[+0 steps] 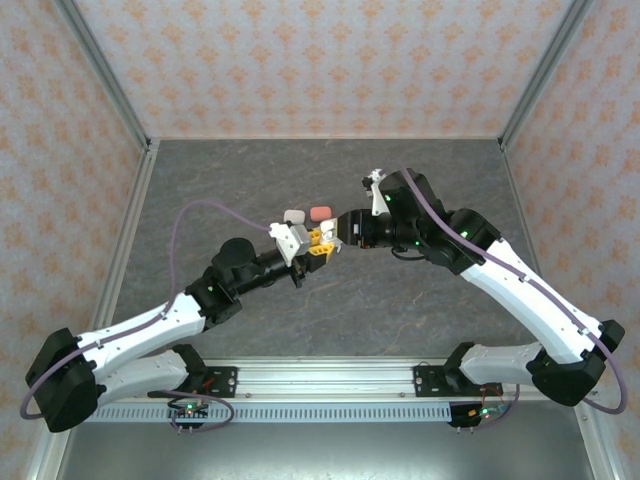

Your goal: Insert wireless bluetooth earbuds into charging case

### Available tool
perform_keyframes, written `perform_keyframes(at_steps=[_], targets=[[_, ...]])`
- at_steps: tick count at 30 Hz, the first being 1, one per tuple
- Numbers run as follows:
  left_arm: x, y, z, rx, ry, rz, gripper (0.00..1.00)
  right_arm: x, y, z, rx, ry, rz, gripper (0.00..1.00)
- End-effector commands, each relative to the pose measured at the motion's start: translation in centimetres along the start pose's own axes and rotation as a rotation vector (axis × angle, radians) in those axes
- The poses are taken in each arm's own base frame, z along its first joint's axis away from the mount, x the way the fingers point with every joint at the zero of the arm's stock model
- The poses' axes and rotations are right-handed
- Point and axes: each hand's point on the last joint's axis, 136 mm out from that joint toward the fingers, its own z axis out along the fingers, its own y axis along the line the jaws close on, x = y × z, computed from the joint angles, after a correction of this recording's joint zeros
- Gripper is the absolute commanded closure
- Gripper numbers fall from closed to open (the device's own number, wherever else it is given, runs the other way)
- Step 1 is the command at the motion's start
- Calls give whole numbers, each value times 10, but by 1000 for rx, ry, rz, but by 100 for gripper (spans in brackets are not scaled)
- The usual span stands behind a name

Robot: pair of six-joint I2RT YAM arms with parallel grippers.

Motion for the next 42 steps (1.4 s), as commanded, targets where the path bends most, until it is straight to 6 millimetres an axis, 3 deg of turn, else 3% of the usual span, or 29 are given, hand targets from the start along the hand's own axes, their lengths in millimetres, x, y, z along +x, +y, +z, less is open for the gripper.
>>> perform_keyframes(at_steps=[1, 9, 17, 25, 31, 34, 37, 42], targets=[[-26, 1, 2, -11, -70, 4, 100, 7, -1, 5, -4, 32, -20, 59], [-25, 2, 3, -16, -66, 2, 100, 13, -8, 14, 33, 68, -31, 66], [-24, 3, 3, -19, -60, 1, 100, 14, -11, 14, 51, 76, -43, 81], [-14, 4, 1, -34, -34, -2, 100, -5, 2, -9, -22, -18, -33, 87], [1, 8, -4, -61, 6, -17, 100, -18, -3, -29, -38, -87, -6, 88], [8, 9, -10, -80, 25, -24, 100, -18, -16, -33, -3, -105, 11, 87], [13, 11, -19, -102, 38, -24, 100, -11, -41, -24, 77, -83, 33, 87], [15, 11, -39, -126, 49, -18, 100, 25, -108, 19, 298, 52, 88, 87]])
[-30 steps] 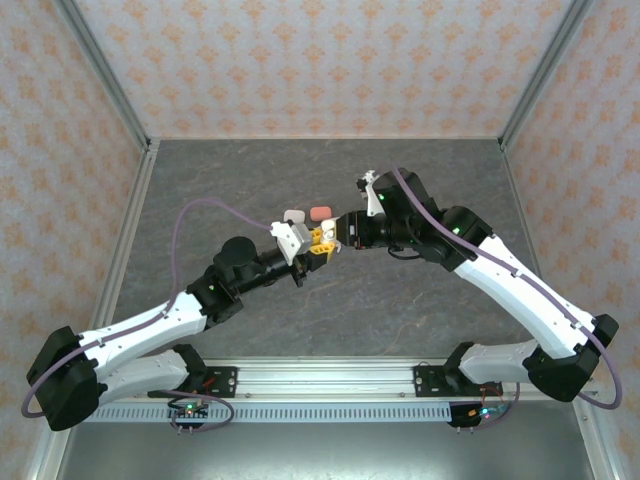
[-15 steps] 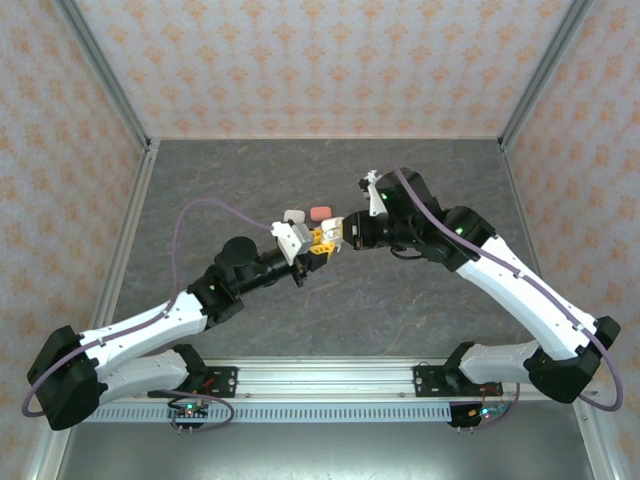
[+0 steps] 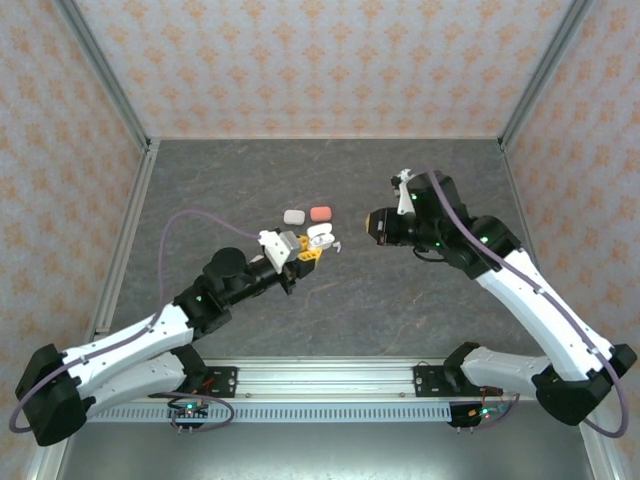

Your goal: Insert wireless bluetooth earbuds into charging case

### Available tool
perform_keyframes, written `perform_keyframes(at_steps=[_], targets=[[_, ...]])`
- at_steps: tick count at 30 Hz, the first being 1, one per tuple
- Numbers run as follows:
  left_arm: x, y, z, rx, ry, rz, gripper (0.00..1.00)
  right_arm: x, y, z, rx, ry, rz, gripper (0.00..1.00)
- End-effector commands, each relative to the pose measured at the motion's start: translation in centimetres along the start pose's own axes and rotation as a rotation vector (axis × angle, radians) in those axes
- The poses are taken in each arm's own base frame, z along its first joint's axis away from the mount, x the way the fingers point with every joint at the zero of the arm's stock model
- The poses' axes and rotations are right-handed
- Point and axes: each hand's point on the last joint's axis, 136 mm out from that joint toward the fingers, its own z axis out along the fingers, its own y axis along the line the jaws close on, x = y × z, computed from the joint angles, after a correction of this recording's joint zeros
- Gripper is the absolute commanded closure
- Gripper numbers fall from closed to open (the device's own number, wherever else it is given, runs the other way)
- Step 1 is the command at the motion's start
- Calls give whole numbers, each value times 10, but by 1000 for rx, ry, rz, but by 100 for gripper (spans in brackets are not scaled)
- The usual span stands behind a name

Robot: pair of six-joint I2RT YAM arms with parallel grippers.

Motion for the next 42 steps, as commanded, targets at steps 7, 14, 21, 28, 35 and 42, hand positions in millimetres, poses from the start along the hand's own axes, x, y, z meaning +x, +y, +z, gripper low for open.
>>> perform_keyframes(at_steps=[7, 14, 21, 28, 35, 42], targets=[[-3, 0, -28, -25, 6, 10, 100, 79, -98, 103, 381, 312, 24, 87], [-6, 0, -30, -27, -4, 19, 100, 111, -126, 139, 477, 443, 18, 85], [-6, 0, -31, -26, -5, 20, 100, 133, -142, 159, 518, 515, 18, 83], [-10, 1, -33, -35, -13, 24, 100, 129, -138, 164, 498, 520, 8, 71], [-24, 5, -36, -55, -24, 21, 100, 109, -130, 155, 498, 505, -28, 58], [-54, 8, -45, -74, -57, 26, 100, 63, -98, 163, 407, 405, -65, 52]])
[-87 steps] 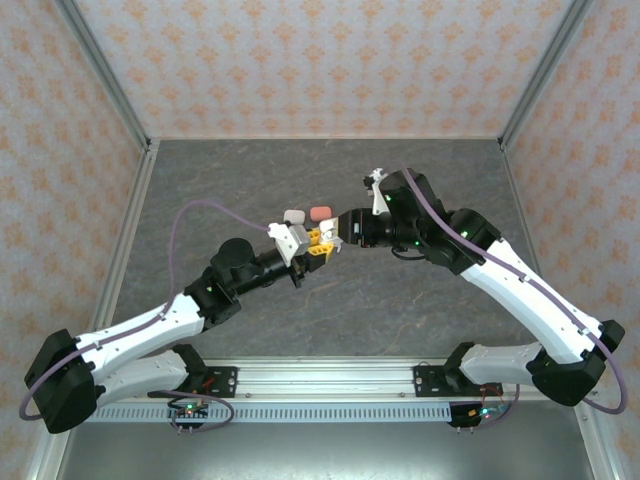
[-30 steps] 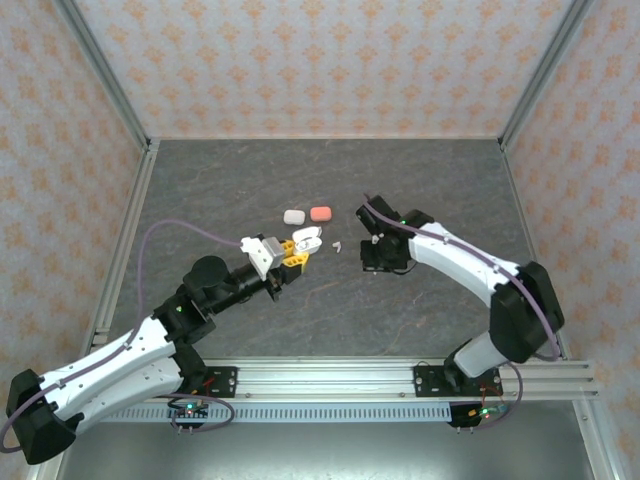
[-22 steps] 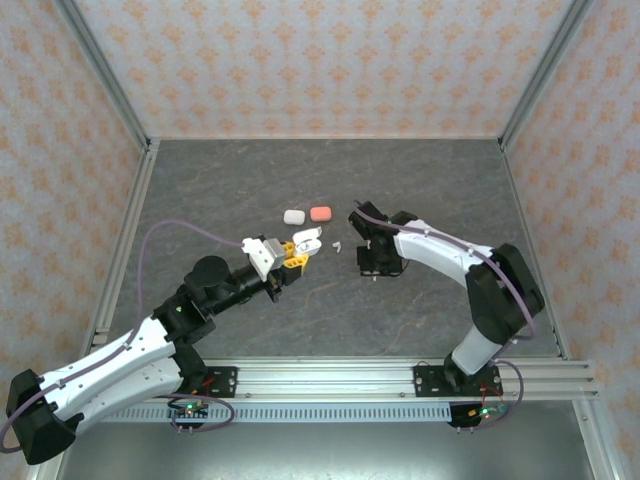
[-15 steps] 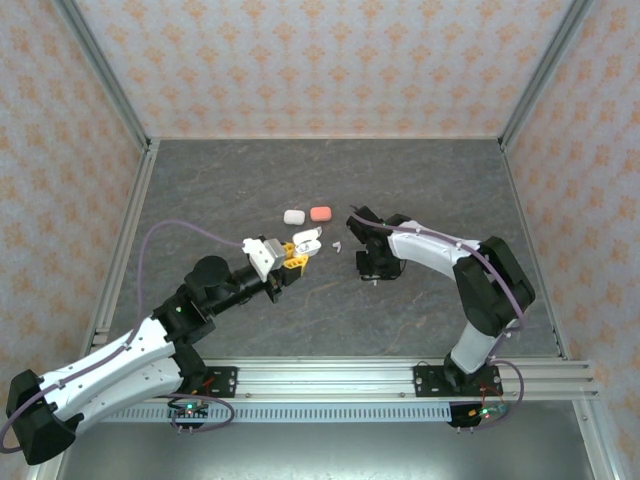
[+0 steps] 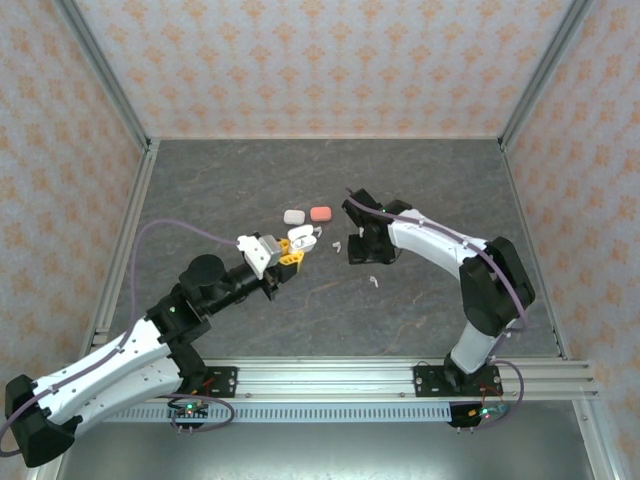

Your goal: Insert wireless bluetooth earbuds into charging case

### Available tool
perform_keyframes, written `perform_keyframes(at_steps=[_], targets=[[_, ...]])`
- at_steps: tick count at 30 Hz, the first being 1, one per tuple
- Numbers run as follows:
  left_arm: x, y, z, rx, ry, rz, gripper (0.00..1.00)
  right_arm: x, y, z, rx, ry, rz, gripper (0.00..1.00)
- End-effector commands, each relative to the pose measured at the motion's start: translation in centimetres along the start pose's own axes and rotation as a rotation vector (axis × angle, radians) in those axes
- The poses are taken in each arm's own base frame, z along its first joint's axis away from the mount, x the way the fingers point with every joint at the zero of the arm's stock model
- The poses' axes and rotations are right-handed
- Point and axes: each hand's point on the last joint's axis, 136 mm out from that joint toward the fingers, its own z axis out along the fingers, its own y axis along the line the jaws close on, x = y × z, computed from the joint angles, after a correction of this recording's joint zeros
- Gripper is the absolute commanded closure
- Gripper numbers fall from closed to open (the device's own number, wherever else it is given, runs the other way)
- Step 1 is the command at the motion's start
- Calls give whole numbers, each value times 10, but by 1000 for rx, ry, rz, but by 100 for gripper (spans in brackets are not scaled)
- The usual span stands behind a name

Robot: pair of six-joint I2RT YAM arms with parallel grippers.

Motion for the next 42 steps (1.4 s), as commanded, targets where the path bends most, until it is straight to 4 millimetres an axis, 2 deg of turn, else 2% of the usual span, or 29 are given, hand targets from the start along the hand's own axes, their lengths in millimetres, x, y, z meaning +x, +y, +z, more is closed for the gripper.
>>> perform_keyframes(at_steps=[1, 4, 7, 14, 20, 30, 42], targets=[[-37, 4, -11, -25, -63, 18, 100, -24, 8, -12, -20, -56, -18, 51], [-45, 4, -14, -23, -67, 18, 100, -43, 23, -9, -63, -90, -4, 46], [-48, 0, -16, -3, -70, 11, 100, -56, 34, 3, -83, -86, 5, 43], [-41, 0, -18, -7, -70, -2, 100, -66, 38, 41, -55, -49, 16, 44], [-37, 2, -19, -16, -61, 2, 100, -73, 44, 59, -86, -37, 40, 45], [-35, 3, -16, -20, -53, 9, 100, -73, 49, 77, -99, 11, 38, 50], [-29, 5, -15, -32, -42, 6, 100, -53, 44, 88, -43, 82, -15, 62]])
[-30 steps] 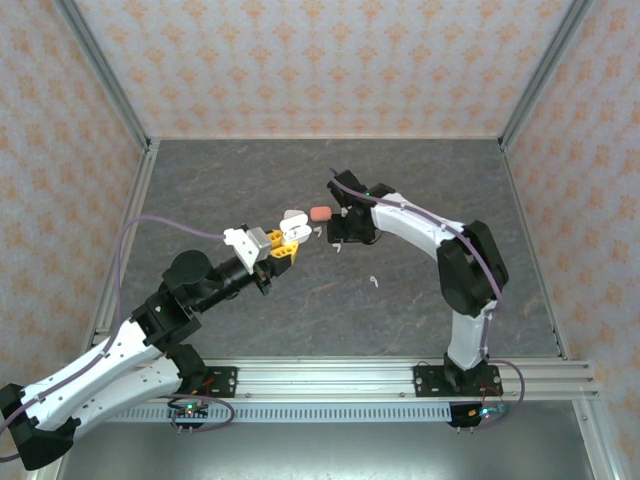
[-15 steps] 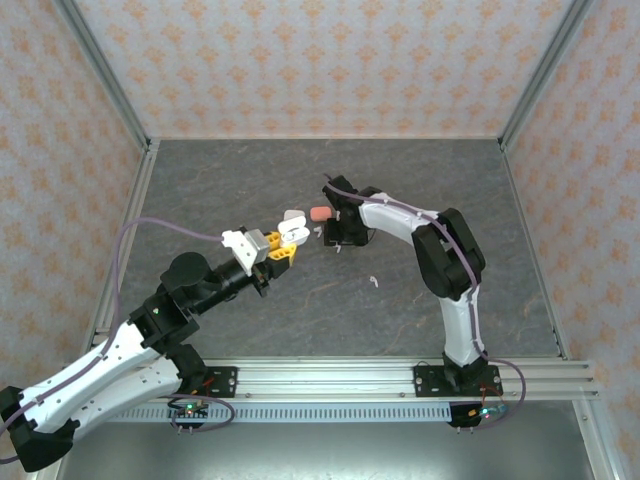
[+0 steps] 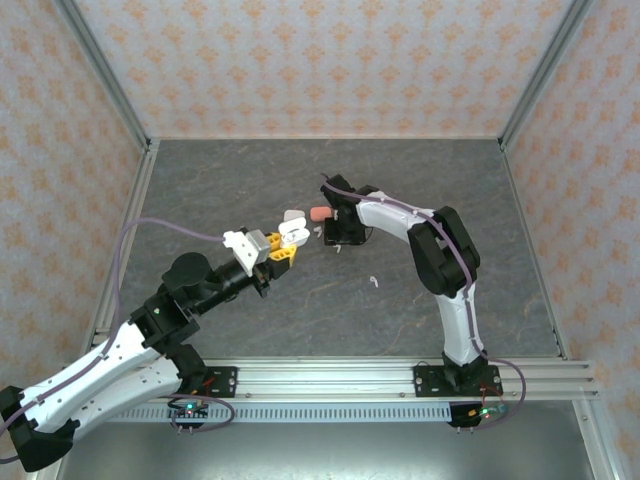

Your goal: Insert wireless bluetooth earbuds into charging case

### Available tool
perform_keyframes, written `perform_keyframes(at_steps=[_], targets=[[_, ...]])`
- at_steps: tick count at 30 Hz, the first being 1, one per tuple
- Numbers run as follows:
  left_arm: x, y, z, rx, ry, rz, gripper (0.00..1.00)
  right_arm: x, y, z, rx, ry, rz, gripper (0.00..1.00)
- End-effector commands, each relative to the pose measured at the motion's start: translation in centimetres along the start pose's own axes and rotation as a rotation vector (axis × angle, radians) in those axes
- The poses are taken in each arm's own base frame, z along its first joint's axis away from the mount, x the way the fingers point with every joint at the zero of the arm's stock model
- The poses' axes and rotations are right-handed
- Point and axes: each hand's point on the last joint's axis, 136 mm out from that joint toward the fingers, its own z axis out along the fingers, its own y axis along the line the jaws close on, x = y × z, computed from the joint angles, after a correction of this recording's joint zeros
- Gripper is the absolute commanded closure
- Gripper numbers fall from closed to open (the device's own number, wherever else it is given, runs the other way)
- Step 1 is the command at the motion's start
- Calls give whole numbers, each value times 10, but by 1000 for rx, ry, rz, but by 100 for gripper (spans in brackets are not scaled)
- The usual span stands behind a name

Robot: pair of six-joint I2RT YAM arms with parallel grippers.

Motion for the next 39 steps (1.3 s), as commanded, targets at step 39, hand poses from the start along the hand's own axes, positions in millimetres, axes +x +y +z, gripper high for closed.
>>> perform_keyframes(at_steps=[39], targets=[[38, 0, 52, 83, 11, -195, 100, 44, 32, -291, -326, -623, -247, 76]])
